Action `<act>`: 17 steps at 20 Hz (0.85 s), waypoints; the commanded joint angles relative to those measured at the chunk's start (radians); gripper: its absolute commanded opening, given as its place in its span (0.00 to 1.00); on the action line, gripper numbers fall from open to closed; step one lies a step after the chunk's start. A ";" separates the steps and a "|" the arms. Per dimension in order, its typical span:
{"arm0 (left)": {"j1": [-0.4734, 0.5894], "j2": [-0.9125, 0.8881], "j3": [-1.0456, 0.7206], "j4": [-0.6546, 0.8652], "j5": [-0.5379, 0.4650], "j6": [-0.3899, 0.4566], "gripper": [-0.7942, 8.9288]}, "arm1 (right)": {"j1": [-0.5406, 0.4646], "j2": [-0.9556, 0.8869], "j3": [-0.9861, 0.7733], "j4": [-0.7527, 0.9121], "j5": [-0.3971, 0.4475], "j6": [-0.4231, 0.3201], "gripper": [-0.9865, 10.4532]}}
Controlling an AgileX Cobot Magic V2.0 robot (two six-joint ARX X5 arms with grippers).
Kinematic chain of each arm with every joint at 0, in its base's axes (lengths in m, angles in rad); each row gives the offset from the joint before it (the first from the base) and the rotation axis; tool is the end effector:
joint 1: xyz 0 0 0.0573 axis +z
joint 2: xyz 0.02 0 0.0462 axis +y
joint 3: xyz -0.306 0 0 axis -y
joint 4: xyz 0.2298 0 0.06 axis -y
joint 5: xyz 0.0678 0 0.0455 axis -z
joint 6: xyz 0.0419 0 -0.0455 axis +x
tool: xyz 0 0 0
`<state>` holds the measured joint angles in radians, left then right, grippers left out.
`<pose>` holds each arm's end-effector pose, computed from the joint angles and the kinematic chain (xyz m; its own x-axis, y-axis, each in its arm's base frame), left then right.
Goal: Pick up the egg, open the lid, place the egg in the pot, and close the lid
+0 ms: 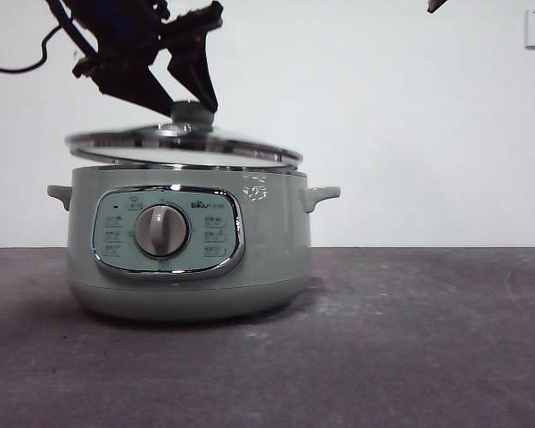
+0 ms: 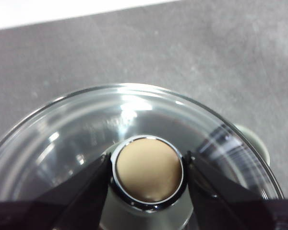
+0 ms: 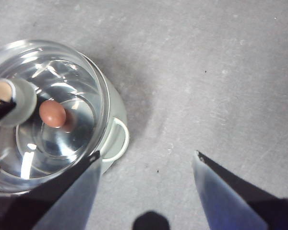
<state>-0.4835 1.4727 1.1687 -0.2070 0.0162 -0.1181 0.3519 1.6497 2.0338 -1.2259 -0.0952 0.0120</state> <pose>0.2856 -0.1507 0.3428 0.7646 -0.4198 -0.4890 0.4230 0.8994 -0.1106 0.2874 0.1098 0.4686 0.5897 0.3178 -0.7425 -0.3941 0.9157 0.0789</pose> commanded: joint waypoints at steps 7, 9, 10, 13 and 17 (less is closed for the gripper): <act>0.000 0.047 -0.025 0.125 0.014 -0.014 0.07 | 0.001 0.003 0.000 -0.006 -0.003 0.010 0.36; 0.000 0.080 -0.025 0.108 0.016 -0.015 0.07 | 0.001 0.003 0.000 -0.011 -0.003 0.010 0.36; 0.000 0.094 -0.025 0.086 0.016 -0.014 0.07 | 0.001 0.003 0.000 -0.012 -0.003 0.010 0.36; 0.000 0.095 -0.025 0.019 0.011 -0.013 0.12 | 0.001 0.003 0.000 -0.012 -0.003 0.010 0.36; 0.008 0.094 -0.024 -0.019 0.013 -0.014 0.54 | 0.001 0.003 0.000 -0.011 -0.003 0.010 0.36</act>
<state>-0.4786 1.5341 1.1690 -0.1745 0.0265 -0.1352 0.3519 1.6497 2.0338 -1.2388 -0.0967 0.0120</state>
